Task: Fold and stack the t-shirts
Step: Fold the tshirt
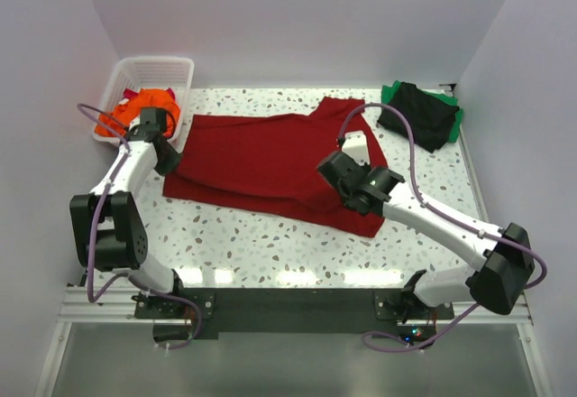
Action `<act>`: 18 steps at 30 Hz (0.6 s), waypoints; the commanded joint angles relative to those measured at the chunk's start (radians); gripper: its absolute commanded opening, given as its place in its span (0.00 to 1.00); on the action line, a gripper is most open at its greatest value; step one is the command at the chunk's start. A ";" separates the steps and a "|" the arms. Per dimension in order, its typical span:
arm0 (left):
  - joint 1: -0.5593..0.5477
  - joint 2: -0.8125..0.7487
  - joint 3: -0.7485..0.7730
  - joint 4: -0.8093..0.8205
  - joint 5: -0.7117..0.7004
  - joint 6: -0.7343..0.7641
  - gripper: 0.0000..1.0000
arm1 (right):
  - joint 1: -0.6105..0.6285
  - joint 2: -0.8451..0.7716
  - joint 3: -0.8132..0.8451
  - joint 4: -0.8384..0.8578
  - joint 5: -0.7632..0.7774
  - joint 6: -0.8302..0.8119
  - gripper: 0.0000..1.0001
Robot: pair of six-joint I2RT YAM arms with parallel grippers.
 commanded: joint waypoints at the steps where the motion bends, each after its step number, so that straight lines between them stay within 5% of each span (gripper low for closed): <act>1: 0.000 0.022 0.053 0.036 -0.060 -0.016 0.00 | -0.057 0.011 0.000 0.086 -0.012 -0.062 0.00; 18: -0.008 0.241 0.213 0.057 -0.012 0.007 0.00 | -0.180 0.126 0.029 0.148 -0.080 -0.128 0.00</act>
